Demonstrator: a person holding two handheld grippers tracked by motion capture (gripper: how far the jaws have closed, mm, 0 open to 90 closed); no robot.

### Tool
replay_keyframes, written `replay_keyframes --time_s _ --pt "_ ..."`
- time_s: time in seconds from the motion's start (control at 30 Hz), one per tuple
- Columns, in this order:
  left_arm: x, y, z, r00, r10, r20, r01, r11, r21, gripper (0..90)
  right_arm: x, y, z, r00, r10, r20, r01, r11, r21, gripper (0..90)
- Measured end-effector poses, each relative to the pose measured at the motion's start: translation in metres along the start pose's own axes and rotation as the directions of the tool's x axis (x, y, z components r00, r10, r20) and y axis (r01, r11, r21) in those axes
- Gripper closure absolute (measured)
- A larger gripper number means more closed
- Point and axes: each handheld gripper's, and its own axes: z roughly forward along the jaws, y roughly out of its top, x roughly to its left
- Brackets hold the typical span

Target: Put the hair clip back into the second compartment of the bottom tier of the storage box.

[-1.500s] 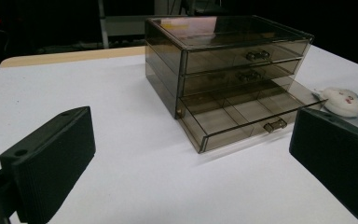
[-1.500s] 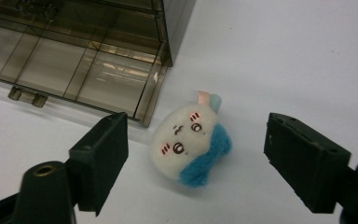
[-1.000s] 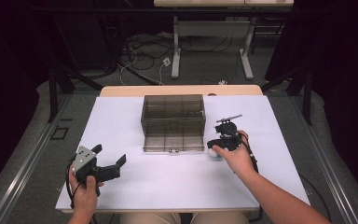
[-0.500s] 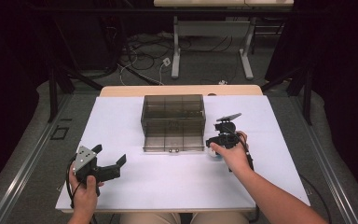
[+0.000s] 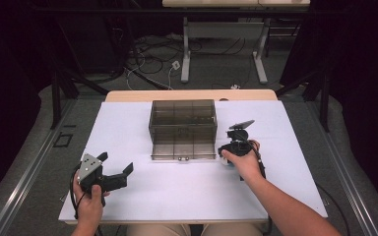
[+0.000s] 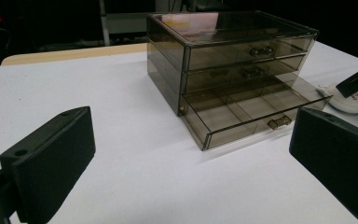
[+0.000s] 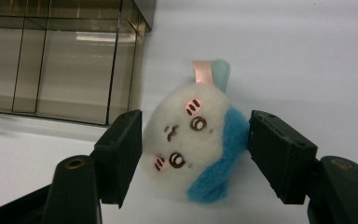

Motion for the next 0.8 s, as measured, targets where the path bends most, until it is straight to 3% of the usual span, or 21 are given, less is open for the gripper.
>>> replay_keyframes --time_s 0.6,0.8 --pt "-0.0003 0.0 0.0007 1.0 0.005 0.001 -0.005 1.0 0.002 0.4 0.0021 -0.0022 0.0069 0.9995 0.004 0.031 -0.005 1.0 0.011 36.8" --pt "-0.0007 -0.0001 0.001 1.0 0.008 0.002 -0.008 1.0 0.004 0.4 0.0031 -0.0032 0.0078 0.9989 -0.014 0.044 0.014 1.0 0.005 38.7"
